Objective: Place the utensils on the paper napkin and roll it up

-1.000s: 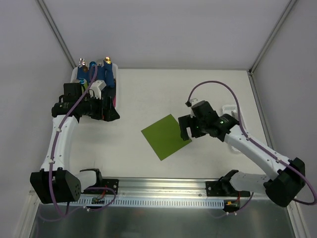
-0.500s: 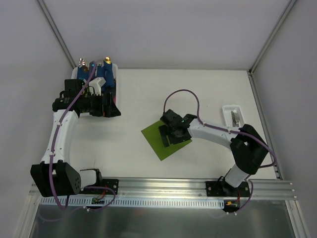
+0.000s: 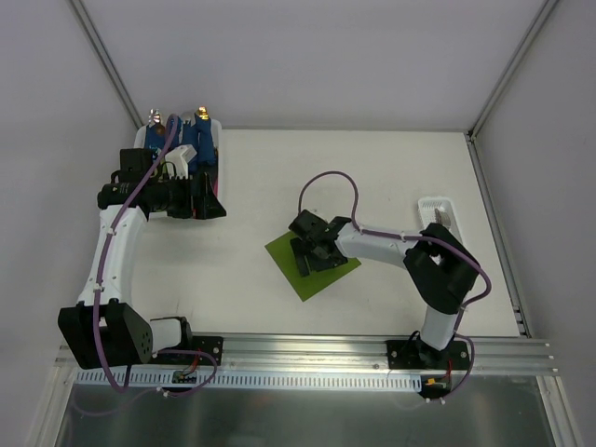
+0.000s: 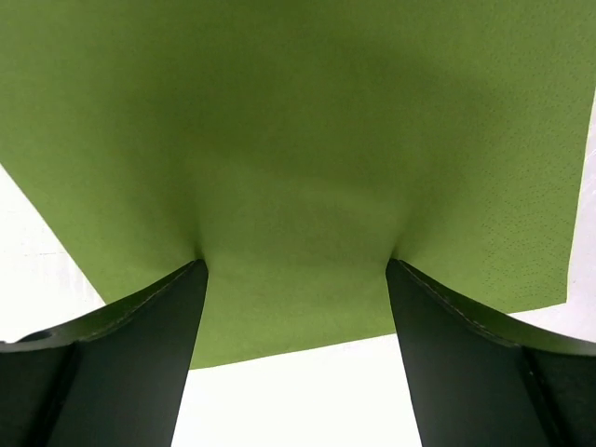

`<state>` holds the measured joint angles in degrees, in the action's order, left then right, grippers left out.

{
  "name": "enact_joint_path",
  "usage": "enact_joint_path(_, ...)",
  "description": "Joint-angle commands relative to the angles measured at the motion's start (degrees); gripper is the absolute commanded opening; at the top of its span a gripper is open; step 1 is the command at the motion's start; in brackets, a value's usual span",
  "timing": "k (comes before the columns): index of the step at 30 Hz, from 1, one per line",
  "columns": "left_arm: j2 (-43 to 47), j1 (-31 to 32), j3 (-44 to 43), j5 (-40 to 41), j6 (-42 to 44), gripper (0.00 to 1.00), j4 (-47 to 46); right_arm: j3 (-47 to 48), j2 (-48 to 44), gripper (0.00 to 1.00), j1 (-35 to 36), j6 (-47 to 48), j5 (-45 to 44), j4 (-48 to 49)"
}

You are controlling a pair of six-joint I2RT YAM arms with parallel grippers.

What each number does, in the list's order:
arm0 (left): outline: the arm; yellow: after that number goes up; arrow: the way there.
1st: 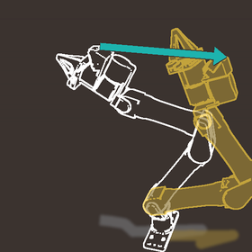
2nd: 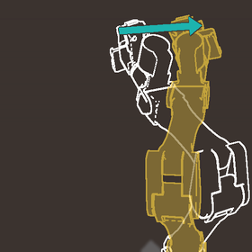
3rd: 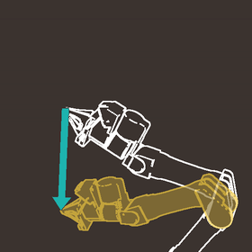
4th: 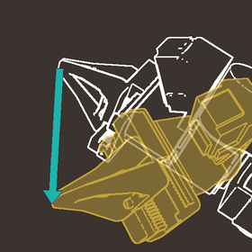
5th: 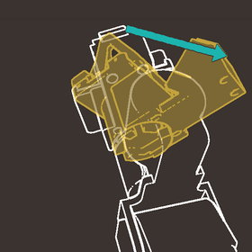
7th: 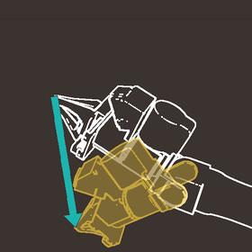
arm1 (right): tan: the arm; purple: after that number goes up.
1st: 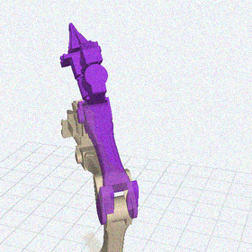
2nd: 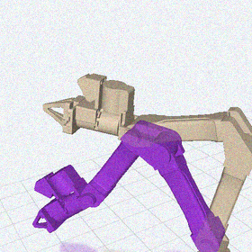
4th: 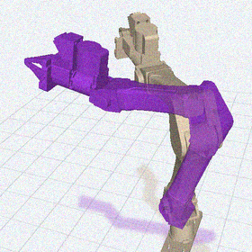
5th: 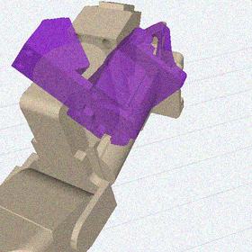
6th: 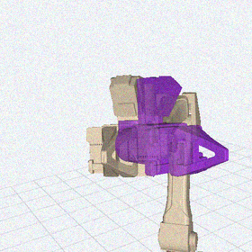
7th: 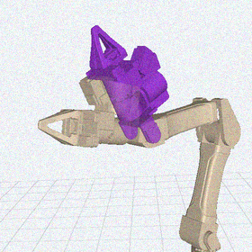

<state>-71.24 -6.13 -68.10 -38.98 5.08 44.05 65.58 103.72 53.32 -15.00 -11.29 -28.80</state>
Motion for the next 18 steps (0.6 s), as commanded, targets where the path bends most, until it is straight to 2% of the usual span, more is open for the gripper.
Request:
enact_joint_path(1, 0.58, -0.81, -1.43, -1.89, 0.19, 0.99, 0.77, -0.01, -0.36, 0.82, -0.76, 2.61, -0.40, 2.16)
enact_joint_path(12, -0.47, -1.34, -2.04, -2.85, 1.33, 0.99, 0.86, -4.32, -4.76, 0.81, -7.70, 13.67, 4.42, 4.36)
enact_joint_path(18, -1.35, -1.52, -2.74, -3.47, 1.77, 0.99, 0.95, -3.71, -5.37, 0.76, -9.20, 25.45, 10.22, 3.58)
